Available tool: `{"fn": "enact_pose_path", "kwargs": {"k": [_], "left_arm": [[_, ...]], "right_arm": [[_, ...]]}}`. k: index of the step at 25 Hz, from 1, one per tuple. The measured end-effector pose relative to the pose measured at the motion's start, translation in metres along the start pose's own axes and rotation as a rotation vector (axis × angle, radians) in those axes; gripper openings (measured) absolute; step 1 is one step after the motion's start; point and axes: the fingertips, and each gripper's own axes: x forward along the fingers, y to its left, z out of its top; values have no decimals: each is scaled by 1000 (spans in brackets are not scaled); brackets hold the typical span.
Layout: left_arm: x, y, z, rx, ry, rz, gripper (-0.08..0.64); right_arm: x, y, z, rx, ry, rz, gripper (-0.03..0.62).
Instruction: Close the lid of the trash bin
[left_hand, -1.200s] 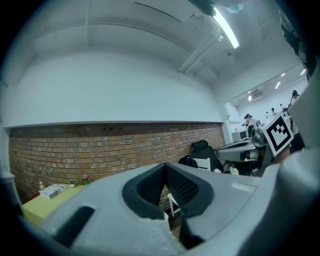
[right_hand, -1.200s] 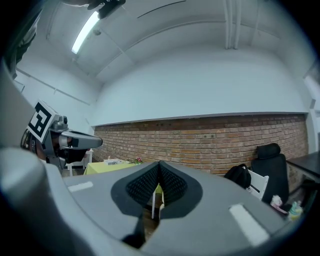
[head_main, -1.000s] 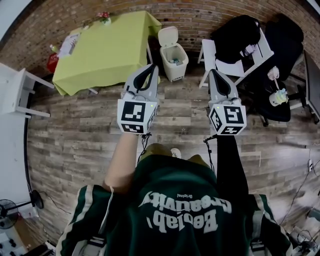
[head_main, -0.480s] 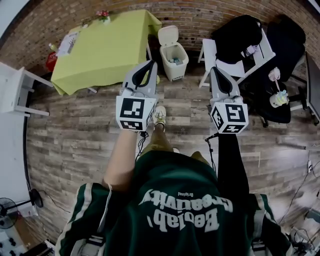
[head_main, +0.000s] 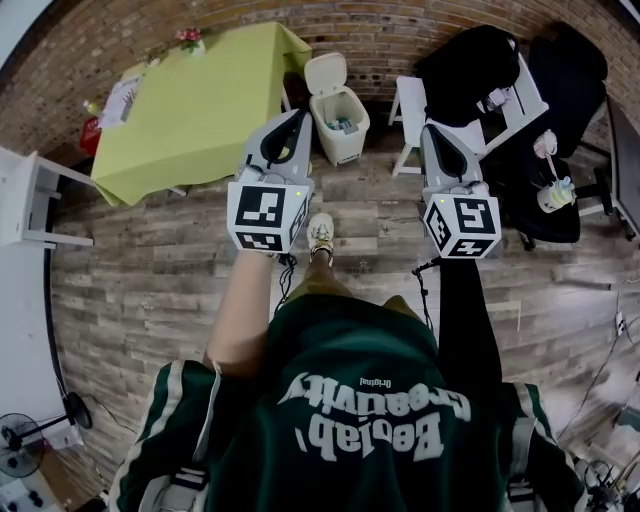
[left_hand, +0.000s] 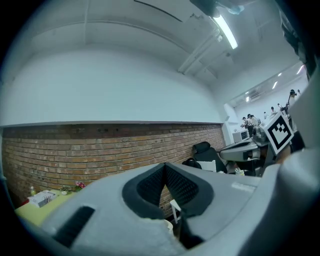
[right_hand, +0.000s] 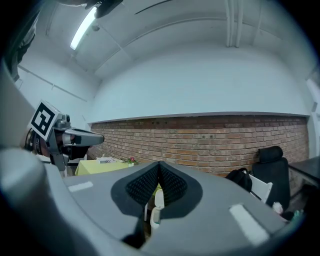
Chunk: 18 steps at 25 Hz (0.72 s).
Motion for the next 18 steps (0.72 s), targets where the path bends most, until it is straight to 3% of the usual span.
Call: {"fn": "enact_pose_path", "kwargs": {"k": [18], "left_arm": [[124, 82, -3, -17, -9, -93, 8]], "right_arm": [[132, -21, 4, 5, 32, -35, 11]]}}
